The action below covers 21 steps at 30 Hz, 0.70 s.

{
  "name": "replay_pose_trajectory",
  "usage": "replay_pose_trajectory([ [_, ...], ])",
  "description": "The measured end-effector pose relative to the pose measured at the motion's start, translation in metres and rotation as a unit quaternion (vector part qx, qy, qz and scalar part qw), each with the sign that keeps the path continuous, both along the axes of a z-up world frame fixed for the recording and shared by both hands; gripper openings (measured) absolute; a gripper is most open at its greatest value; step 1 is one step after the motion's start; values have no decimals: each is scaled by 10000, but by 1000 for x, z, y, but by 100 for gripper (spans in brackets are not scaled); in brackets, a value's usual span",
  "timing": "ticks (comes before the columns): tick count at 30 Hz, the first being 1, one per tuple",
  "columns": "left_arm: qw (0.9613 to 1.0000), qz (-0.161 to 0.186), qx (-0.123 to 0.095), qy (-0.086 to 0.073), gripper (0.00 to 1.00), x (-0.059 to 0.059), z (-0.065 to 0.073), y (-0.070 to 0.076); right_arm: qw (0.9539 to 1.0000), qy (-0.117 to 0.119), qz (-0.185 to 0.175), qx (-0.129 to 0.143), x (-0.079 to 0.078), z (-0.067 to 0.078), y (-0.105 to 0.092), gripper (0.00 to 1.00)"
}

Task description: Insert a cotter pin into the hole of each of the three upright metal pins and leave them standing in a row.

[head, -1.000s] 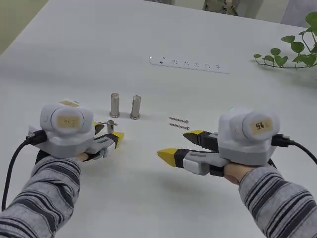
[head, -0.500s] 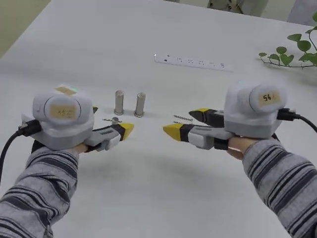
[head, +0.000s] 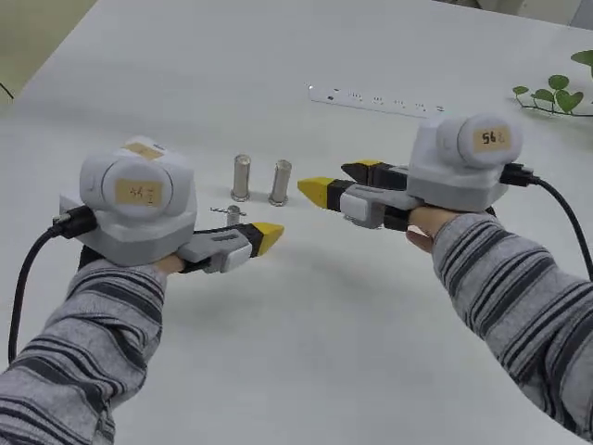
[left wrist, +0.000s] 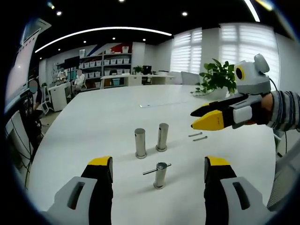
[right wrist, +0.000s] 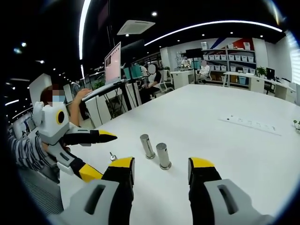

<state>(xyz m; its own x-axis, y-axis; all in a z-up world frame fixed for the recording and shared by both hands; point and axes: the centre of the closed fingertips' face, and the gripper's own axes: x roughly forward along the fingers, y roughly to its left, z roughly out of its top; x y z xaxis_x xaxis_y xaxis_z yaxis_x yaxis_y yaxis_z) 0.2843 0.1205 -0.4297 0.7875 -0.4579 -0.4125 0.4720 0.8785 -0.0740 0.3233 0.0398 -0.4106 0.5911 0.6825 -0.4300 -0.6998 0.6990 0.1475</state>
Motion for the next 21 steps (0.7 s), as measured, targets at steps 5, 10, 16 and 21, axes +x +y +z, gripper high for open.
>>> replay_pose_trajectory([
  [5, 10000, -6, -44, -80, 86, 2, 3, -1, 9999, -51, 101, -71, 10, -10, 16, 33],
  [10, 9998, -33, -152, -108, 88, 3, 3, -4, 9995, -73, 252, -181, 19, -21, 29, 29],
  [16, 9999, -38, -126, -85, 93, 4, 1, -2, 9989, -14, 374, -279, 33, -40, 39, 23],
  [21, 9999, -49, -133, -58, 97, 4, -1, -1, 9991, 62, 301, -280, 44, -50, 39, 22],
])
